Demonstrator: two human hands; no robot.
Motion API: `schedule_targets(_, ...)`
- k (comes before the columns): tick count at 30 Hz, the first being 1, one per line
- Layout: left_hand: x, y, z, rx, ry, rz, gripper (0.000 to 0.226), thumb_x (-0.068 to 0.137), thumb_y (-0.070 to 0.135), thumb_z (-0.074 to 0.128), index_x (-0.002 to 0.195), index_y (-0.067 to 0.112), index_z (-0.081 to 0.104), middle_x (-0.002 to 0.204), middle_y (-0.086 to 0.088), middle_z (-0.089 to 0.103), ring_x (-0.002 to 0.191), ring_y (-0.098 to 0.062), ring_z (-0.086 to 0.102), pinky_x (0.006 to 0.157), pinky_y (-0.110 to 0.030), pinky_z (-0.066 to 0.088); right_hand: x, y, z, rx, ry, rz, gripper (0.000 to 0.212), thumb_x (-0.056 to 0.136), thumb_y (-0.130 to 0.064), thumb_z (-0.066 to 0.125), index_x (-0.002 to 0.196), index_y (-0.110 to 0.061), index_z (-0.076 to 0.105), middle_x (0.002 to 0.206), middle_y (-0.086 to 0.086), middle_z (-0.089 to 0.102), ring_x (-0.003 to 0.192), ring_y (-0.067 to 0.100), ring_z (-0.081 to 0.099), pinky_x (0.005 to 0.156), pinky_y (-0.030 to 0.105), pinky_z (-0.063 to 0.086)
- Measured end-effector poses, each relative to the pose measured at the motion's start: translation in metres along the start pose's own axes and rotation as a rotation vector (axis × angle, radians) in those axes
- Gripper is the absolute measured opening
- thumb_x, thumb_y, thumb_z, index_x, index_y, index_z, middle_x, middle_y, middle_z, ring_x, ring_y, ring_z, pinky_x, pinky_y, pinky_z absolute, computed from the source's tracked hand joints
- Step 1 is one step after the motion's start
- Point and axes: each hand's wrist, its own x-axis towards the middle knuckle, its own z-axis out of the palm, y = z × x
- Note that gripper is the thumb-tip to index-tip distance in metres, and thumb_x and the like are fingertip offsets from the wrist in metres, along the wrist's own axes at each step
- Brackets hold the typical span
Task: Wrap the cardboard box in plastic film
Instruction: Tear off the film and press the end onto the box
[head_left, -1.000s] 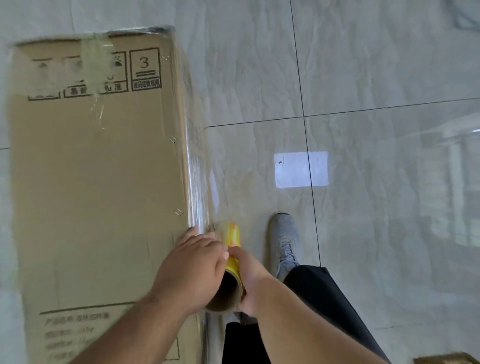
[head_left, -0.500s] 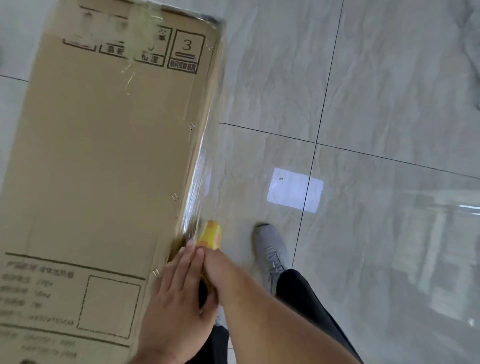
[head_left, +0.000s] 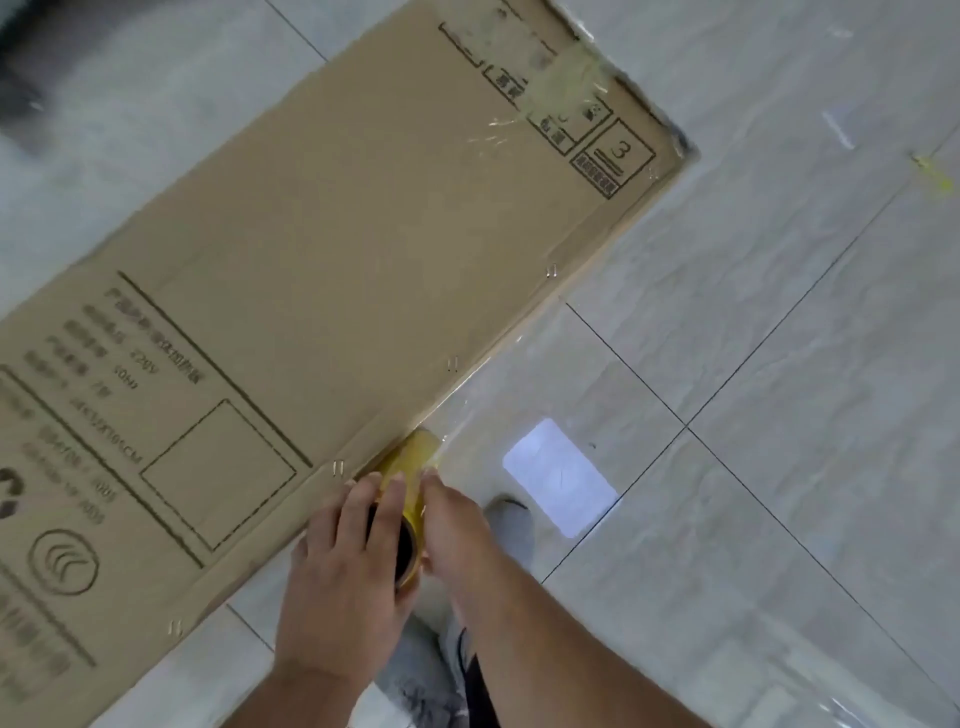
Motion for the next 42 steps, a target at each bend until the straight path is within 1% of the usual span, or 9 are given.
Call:
schedule_targets(8, -0.016, 0.026, 0.004, -0.030, 0.002, -0.374, 0.103, 0.076, 0.031, 0.081, 0.161, 0.001, 0.030, 0.155, -0.018, 0.042, 0.135, -0.042, 0.043, 0.089, -0.055, 0.055, -0.033, -0.002, 0.015, -0.055, -0.013, -0.005, 0.050, 0.110, -0.058, 0.047, 0.100, -0.020, 0.079, 0.116, 0.006, 0.080, 0.121, 0.024, 0.071, 0.118, 0.045, 0.052)
schedule_targets(12, -0.002, 0.031, 0.022, -0.028, 0.150, -0.394, 0.089, 0.090, 0.032, 0.058, 0.164, 0.001, 0.018, 0.170, -0.017, 0.021, 0.156, -0.040, 0.023, 0.120, -0.060, 0.028, -0.046, 0.015, -0.010, -0.005, 0.060, -0.078, 0.047, 0.104, -0.058, 0.056, 0.121, -0.023, 0.082, 0.119, -0.002, 0.084, 0.108, 0.019, 0.080, 0.099, 0.041, 0.063)
schedule_targets(17, 0.004, 0.033, 0.035, -0.037, 0.270, -0.408, 0.094, 0.083, 0.037, 0.075, 0.161, 0.004, 0.033, 0.163, -0.015, 0.037, 0.149, -0.039, 0.036, 0.117, -0.064, 0.031, -0.064, 0.027, -0.058, -0.057, 0.019, -0.098, 0.018, 0.114, -0.028, 0.060, 0.119, -0.018, 0.073, 0.114, 0.006, 0.081, 0.097, 0.024, 0.077, 0.083, 0.037, 0.057)
schedule_targets(23, 0.006, 0.035, 0.035, 0.021, 0.250, -0.449, 0.099, 0.084, 0.051, 0.067, 0.163, 0.008, 0.026, 0.163, -0.010, 0.034, 0.150, -0.034, 0.032, 0.121, -0.060, 0.028, -0.051, 0.027, -0.078, -0.164, -0.075, -0.177, 0.016, 0.111, -0.019, 0.061, 0.120, -0.022, 0.075, 0.114, 0.003, 0.082, 0.102, 0.021, 0.080, 0.084, 0.033, 0.058)
schedule_targets(28, 0.008, 0.036, 0.033, 0.075, 0.225, -0.489, 0.090, 0.092, 0.060, 0.050, 0.162, 0.008, 0.028, 0.161, -0.011, 0.035, 0.148, -0.036, 0.035, 0.119, -0.060, 0.030, -0.052, -0.003, -0.119, -0.420, -0.122, -0.397, 0.040, 0.079, -0.055, 0.069, 0.115, -0.037, 0.075, 0.113, -0.010, 0.081, 0.111, 0.012, 0.077, 0.109, 0.044, 0.059)
schedule_targets(31, 0.009, 0.037, 0.033, 0.100, 0.278, -0.484, 0.088, 0.091, 0.058, 0.056, 0.159, 0.006, 0.035, 0.157, -0.013, 0.043, 0.143, -0.038, 0.042, 0.118, -0.059, 0.032, -0.059, -0.030, -0.148, -0.632, -0.174, -0.493, 0.012, 0.100, -0.041, 0.073, 0.111, -0.044, 0.069, 0.113, -0.017, 0.076, 0.104, -0.008, 0.072, 0.100, 0.017, 0.057)
schedule_targets(33, 0.008, 0.036, 0.034, 0.106, 0.305, -0.476, 0.088, 0.089, 0.056, 0.062, 0.158, 0.006, 0.039, 0.156, -0.013, 0.046, 0.142, -0.039, 0.045, 0.117, -0.059, 0.033, -0.057, -0.050, -0.162, -0.729, -0.200, -0.556, 0.019, 0.107, -0.024, 0.069, 0.116, -0.040, 0.068, 0.113, -0.019, 0.074, 0.096, -0.019, 0.067, 0.083, 0.002, 0.049)
schedule_targets(39, 0.007, 0.036, 0.032, 0.088, 0.347, -0.470, 0.088, 0.086, 0.058, 0.063, 0.156, 0.009, 0.044, 0.155, -0.009, 0.049, 0.141, -0.036, 0.046, 0.117, -0.058, 0.035, -0.034, -0.080, -0.164, -0.982, -0.212, -0.868, 0.027, 0.104, -0.033, 0.072, 0.130, -0.039, 0.072, 0.122, -0.019, 0.073, 0.115, -0.003, 0.068, 0.108, 0.032, 0.057)
schedule_targets(42, 0.007, 0.036, 0.035, 0.086, 0.393, -0.472, 0.086, 0.086, 0.060, 0.060, 0.155, 0.010, 0.045, 0.153, -0.007, 0.050, 0.139, -0.035, 0.048, 0.113, -0.056, 0.039, -0.018, -0.087, -0.153, -1.132, -0.246, -1.159, 0.049, 0.097, -0.054, 0.061, 0.137, -0.030, 0.073, 0.122, -0.024, 0.070, 0.111, -0.001, 0.069, 0.103, 0.039, 0.060)
